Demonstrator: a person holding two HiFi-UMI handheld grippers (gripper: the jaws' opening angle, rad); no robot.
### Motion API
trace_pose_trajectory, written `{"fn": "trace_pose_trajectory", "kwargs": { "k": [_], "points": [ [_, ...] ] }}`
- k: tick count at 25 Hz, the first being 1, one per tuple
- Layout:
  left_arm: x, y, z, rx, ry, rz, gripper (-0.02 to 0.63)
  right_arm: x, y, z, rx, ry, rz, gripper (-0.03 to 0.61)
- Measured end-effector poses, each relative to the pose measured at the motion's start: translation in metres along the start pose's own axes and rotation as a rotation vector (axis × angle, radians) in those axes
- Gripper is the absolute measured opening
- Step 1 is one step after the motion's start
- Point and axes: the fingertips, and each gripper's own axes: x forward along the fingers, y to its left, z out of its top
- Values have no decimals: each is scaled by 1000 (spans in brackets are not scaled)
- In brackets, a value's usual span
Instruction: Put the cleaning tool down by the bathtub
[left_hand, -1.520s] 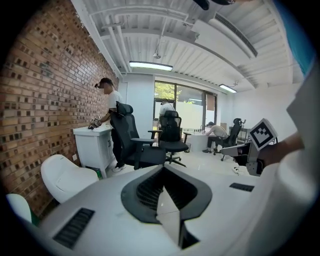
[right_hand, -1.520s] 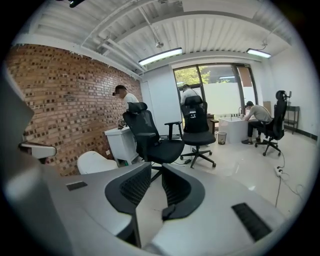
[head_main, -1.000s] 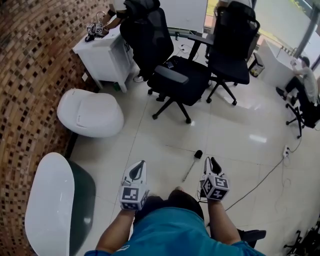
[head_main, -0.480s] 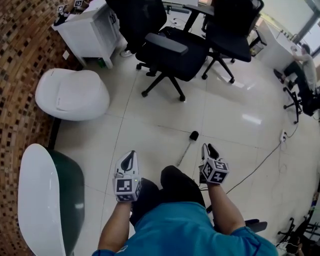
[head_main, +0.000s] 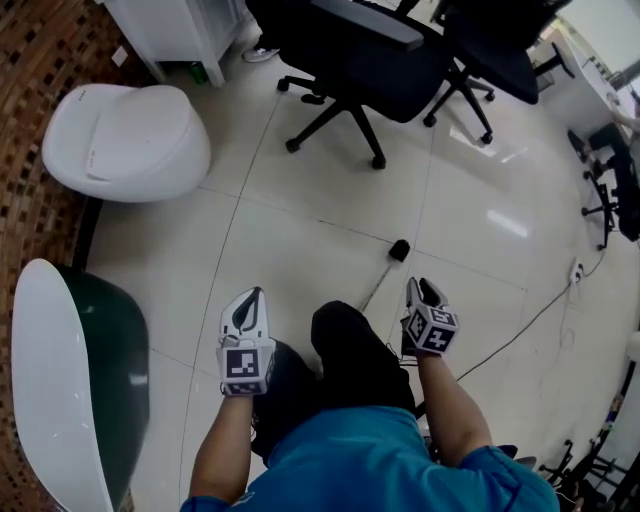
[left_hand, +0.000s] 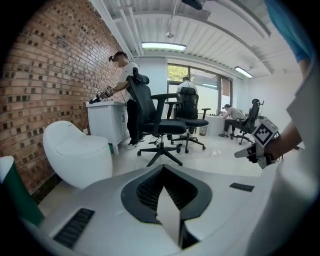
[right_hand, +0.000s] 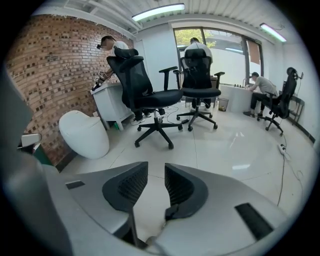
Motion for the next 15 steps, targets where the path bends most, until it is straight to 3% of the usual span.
{"fn": "trace_pose_trajectory", "kwargs": {
  "k": [6,15],
  "points": [
    [65,23,-48,10,-46,-11,-3,91,-26,-60,56,39,-28,133],
    [144,49,-122,-7,-114,-1,-3,202,-49,-155,38,48,-55,141]
  ]
}}
